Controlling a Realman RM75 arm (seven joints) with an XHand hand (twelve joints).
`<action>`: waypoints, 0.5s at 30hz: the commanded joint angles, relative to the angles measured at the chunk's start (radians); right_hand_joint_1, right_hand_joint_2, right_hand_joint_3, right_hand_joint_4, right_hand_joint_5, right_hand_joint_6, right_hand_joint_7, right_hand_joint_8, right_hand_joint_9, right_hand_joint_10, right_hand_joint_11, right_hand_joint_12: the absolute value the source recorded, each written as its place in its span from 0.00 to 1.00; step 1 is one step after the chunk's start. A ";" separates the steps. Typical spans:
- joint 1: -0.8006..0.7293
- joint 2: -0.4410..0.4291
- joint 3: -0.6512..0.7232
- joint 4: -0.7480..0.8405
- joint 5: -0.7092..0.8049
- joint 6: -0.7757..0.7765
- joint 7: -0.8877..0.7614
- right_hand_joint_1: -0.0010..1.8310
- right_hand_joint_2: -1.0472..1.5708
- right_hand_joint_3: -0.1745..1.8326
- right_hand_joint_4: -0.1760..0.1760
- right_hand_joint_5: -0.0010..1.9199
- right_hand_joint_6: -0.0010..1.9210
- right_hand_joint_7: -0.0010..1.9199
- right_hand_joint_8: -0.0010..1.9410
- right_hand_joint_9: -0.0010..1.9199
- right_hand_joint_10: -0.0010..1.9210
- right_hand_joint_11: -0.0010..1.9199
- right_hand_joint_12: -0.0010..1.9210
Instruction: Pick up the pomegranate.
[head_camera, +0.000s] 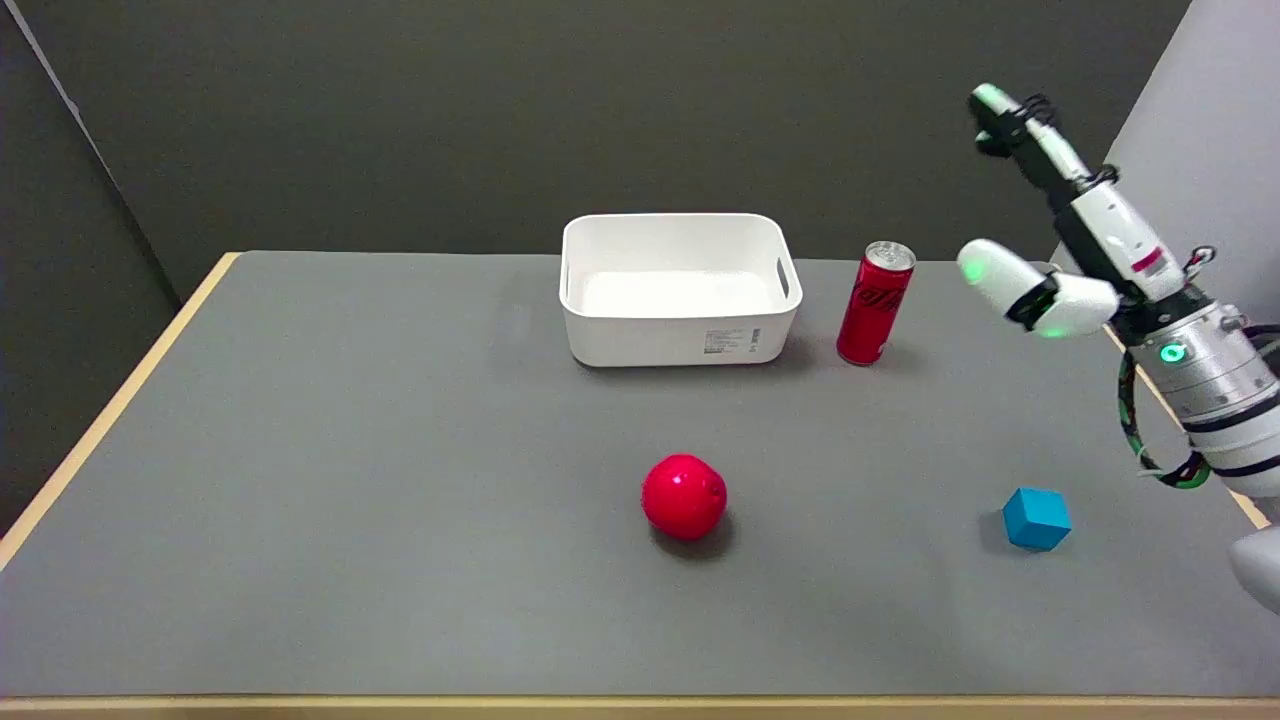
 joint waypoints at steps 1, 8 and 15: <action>0.021 -0.023 -0.154 0.155 -0.019 -0.199 0.047 0.21 0.65 0.60 0.72 0.04 0.12 0.07 0.15 0.05 0.27 0.00 0.48; 0.012 -0.077 -0.215 0.290 0.034 -0.243 -0.067 0.23 0.66 0.59 0.77 0.07 0.21 0.14 0.18 0.11 0.31 0.02 0.54; 0.064 -0.122 -0.345 0.342 0.037 -0.291 -0.215 0.21 0.65 0.59 0.79 0.09 0.23 0.17 0.21 0.14 0.34 0.05 0.57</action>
